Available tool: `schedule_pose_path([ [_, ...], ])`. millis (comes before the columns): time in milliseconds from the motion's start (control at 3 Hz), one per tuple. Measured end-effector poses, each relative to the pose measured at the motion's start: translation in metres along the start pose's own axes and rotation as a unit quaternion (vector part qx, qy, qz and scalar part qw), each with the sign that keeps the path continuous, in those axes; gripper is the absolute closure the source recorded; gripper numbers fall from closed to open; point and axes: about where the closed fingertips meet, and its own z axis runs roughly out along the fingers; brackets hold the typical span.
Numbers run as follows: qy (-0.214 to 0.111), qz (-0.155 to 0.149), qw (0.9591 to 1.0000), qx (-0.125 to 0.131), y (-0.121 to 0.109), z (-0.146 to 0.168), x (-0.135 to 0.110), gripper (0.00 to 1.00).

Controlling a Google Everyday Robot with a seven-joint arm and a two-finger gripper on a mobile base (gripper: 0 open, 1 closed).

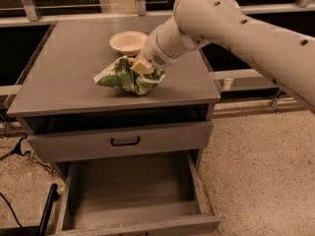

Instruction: Pick green jalapeno chip bag from middle drawer and place on counter

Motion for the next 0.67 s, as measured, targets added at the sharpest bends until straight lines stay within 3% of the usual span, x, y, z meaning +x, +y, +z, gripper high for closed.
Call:
schedule_pose_path([
  [667,-0.005,0.005,0.9999,0.016,-0.029,0.041,-0.001,1.00],
])
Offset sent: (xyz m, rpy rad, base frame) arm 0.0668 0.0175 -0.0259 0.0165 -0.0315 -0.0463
